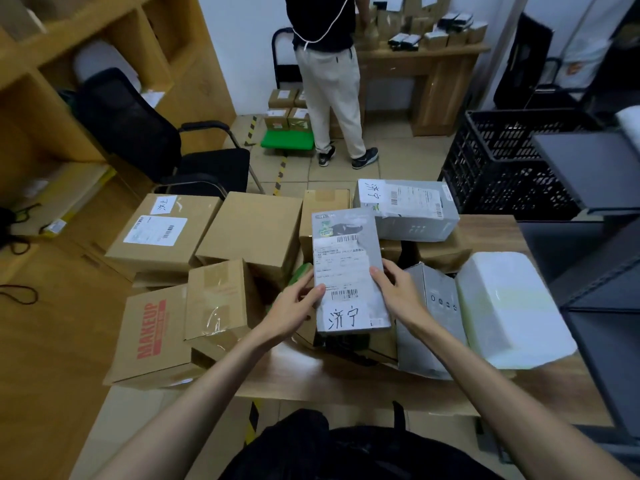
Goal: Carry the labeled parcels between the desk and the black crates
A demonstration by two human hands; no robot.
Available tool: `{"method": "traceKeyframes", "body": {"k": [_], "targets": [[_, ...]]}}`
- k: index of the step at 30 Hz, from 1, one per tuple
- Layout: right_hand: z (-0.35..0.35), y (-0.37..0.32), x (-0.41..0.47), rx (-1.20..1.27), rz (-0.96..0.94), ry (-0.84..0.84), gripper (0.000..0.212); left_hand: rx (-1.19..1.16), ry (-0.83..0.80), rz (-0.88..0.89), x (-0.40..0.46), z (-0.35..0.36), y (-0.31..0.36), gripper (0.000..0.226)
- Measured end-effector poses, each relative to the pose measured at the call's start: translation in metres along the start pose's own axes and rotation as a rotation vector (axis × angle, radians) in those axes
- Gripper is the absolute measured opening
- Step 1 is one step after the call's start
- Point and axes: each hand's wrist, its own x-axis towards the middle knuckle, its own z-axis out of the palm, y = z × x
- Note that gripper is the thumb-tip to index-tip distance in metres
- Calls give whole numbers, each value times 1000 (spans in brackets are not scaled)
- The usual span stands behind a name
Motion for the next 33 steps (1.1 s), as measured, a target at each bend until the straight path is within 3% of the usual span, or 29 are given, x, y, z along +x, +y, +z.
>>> {"method": "traceKeyframes", "body": {"k": [12,20,26,33], "targets": [[-34,-142,48,142,-348,120,33,-70,142,326,48,-56,132,52],[-67,-224,61,242,-523,88,35,-105,214,527,65,-77,220,53],[-82,-256,63,296,-591,135,32,-130,273,647,70,-78,257,56],[-95,-267,65,339,-600,150,50,-191,296,706,67,-71,283,51]]}}
